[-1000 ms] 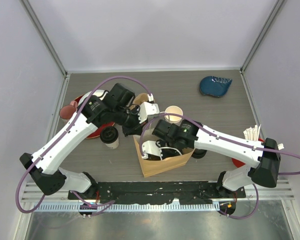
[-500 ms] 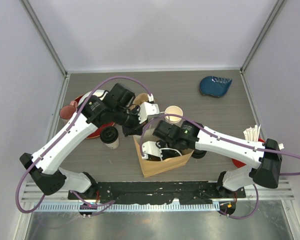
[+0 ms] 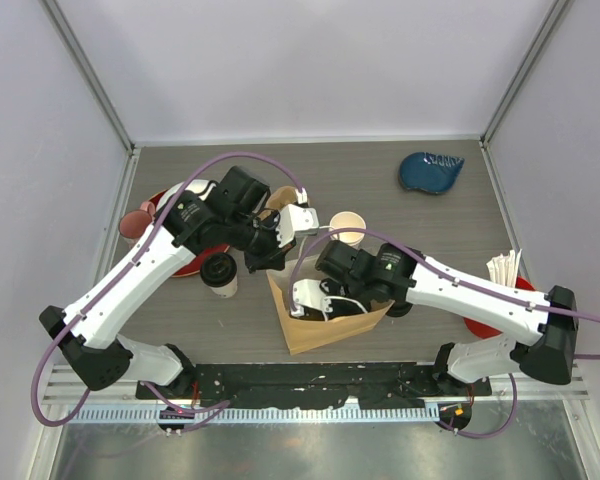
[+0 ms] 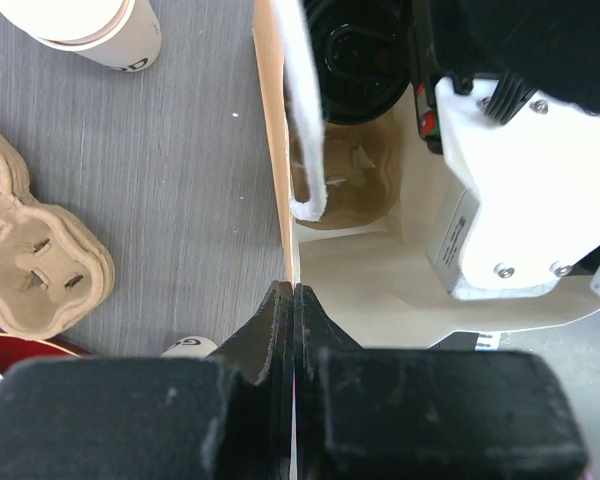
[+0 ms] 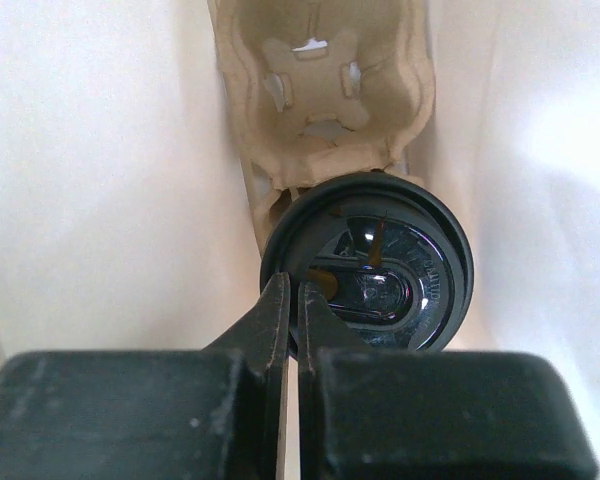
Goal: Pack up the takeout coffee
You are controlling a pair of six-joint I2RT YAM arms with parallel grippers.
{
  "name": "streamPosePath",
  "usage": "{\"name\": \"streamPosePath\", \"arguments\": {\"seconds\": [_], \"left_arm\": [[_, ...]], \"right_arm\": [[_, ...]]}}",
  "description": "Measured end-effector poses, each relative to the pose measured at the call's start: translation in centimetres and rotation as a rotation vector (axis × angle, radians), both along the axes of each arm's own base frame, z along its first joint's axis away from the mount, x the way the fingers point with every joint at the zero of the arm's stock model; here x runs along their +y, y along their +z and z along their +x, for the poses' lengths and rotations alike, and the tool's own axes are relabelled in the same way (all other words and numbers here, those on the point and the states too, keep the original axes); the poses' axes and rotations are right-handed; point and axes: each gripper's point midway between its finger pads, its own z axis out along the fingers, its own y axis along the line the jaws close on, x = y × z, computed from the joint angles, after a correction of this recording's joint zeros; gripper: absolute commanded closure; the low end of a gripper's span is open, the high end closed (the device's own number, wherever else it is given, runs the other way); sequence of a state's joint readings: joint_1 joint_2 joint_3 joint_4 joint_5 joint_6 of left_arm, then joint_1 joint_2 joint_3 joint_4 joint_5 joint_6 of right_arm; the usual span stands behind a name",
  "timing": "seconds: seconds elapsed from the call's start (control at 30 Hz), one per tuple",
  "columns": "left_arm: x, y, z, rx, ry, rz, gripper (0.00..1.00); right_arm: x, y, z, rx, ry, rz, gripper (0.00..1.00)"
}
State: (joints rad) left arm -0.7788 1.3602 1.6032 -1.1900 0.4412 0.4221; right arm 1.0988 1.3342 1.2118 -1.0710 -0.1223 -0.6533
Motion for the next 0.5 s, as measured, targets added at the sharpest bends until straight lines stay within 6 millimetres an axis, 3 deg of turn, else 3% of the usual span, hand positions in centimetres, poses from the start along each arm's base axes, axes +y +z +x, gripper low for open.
{"name": "streamPosePath", "arguments": {"seconds": [0.5], "left_arm": [[0.04, -0.02, 0.06, -0.005, -0.002, 0.002, 1.00]], "right_arm": [[-0.49, 0.14, 0.05, -0.033, -0.010, 0.030, 0.99]]}}
